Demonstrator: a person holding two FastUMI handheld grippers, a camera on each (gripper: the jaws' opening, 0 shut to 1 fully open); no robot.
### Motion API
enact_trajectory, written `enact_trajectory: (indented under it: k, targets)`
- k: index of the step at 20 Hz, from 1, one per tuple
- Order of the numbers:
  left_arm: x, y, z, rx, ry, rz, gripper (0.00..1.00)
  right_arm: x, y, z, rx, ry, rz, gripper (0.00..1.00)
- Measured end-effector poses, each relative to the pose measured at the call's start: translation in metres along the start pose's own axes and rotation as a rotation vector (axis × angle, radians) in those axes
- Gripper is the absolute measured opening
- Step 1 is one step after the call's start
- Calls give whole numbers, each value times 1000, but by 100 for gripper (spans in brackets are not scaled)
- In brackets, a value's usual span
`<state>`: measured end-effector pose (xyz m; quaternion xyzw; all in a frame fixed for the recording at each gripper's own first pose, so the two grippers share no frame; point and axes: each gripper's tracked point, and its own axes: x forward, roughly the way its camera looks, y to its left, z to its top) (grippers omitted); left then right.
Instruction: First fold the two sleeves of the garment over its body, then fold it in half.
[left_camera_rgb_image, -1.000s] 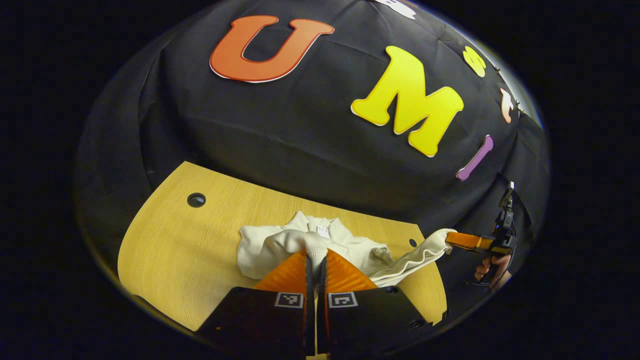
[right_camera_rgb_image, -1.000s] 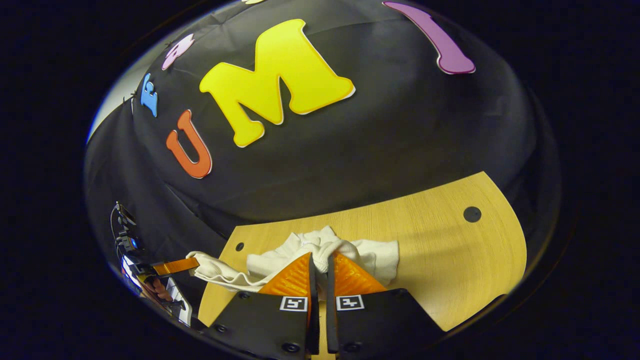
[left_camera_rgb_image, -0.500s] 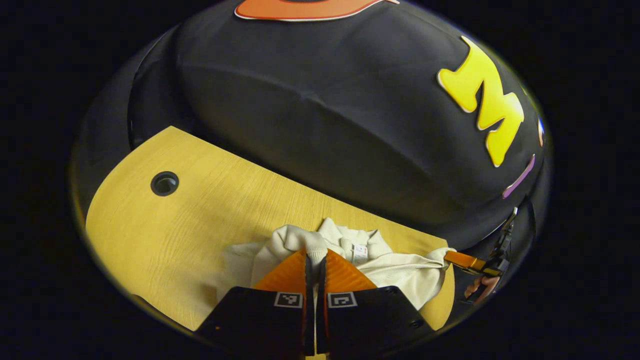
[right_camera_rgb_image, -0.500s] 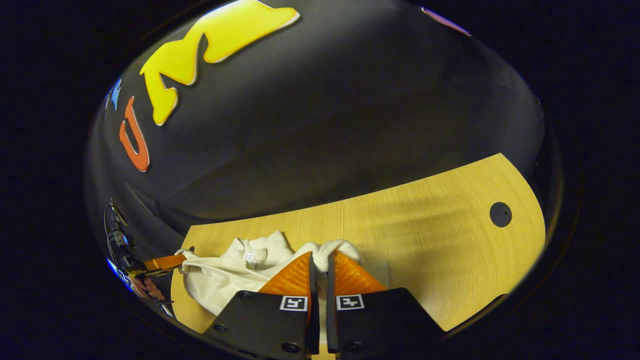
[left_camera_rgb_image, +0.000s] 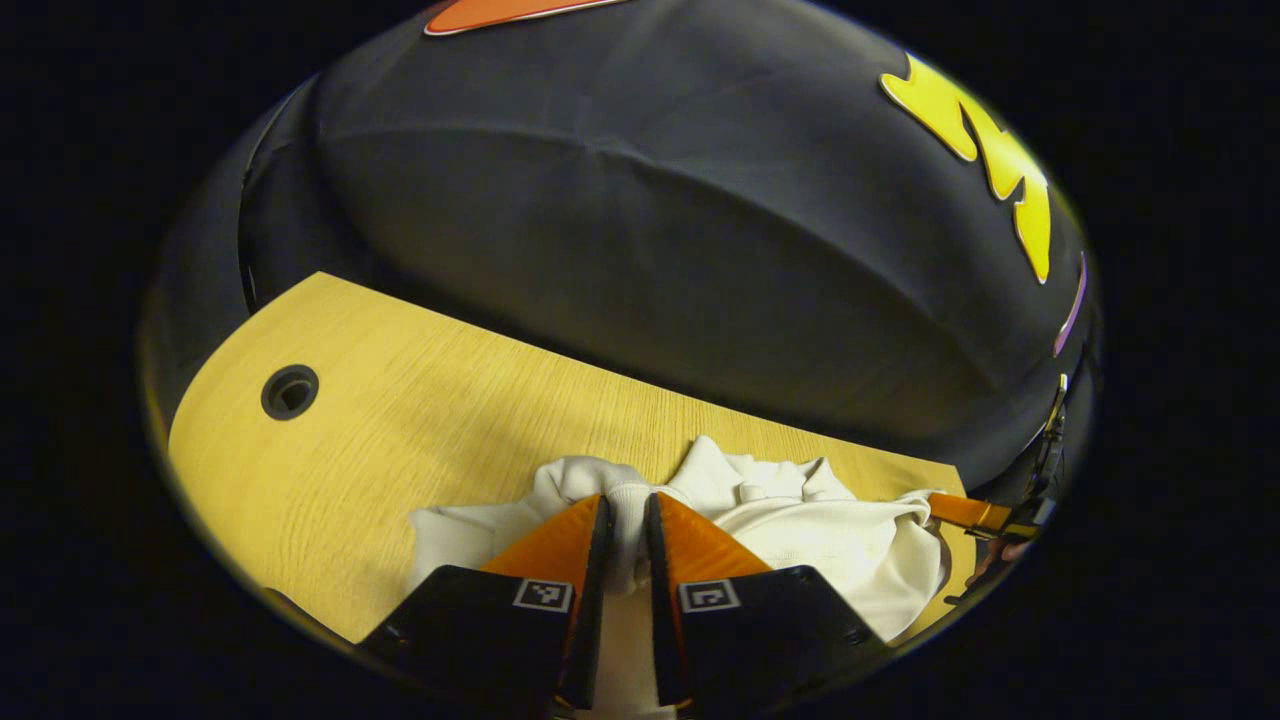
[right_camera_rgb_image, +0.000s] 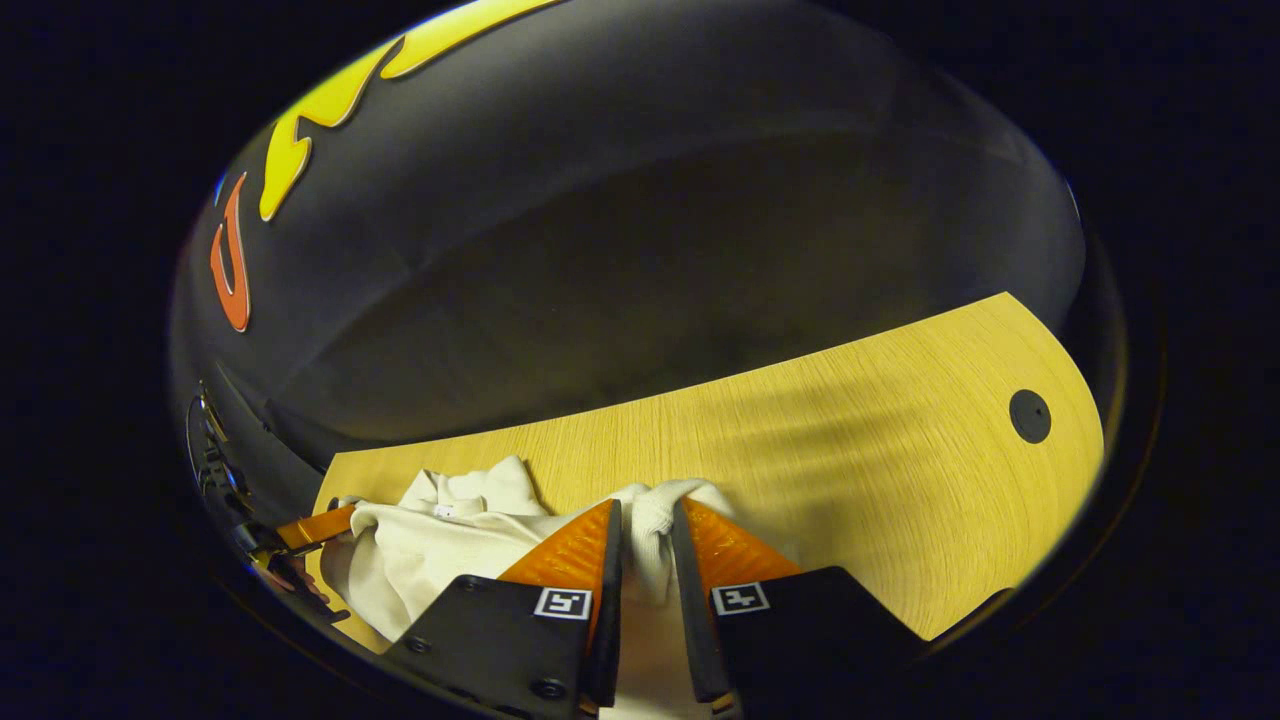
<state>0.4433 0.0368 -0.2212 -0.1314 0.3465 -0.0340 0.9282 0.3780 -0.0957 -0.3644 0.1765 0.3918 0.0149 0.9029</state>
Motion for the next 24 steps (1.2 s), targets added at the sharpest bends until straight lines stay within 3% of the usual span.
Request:
enact_trajectory:
  k: [3,4,5,6,7,8,9,11,12,13,15,18,19,20,22,23,24]
  targets:
    - [-12,4,26,83,-70,34,81,-25,6,16,-12,-55,14,33]
    - [-19,4,37,95,-102,44,85,-37,6,22,-26,-79,11,53]
    - [-29,7,45,111,-121,57,86,-48,8,25,-38,-97,8,60]
    - [-44,10,53,127,-143,72,98,-59,11,31,-51,-116,5,72]
    - [-58,6,63,151,-179,67,87,-74,13,34,-74,-135,-3,65]
    - [-77,1,74,174,-233,62,87,-92,15,40,-103,-162,-19,65]
    - [-97,-6,80,192,-281,59,87,-115,18,44,-135,-194,-27,72]
    - [-131,-18,91,212,-364,85,87,-166,33,56,-190,-263,-35,65]
    - [-146,-27,97,222,-408,97,87,-193,41,64,-224,-304,-46,72]
    - [-169,-41,101,229,-454,103,88,-223,54,70,-255,-345,-32,72]
    - [-215,-59,115,247,-556,114,88,-287,74,84,-321,-440,-46,87]
    - [-290,-80,131,293,-667,131,90,-372,114,98,-379,-581,-26,88]
    - [-314,-89,134,293,-693,117,87,-393,123,101,-377,-615,-25,89]
    - [-337,-105,133,298,-711,91,96,-414,132,102,-373,-645,-19,87]
    - [-370,-123,128,308,-740,62,98,-450,145,98,-376,-685,-14,88]
    - [-382,-129,122,313,-742,57,88,-462,149,94,-370,-701,-20,89]
    - [-389,-135,116,309,-746,51,97,-475,150,89,-365,-715,-31,92]
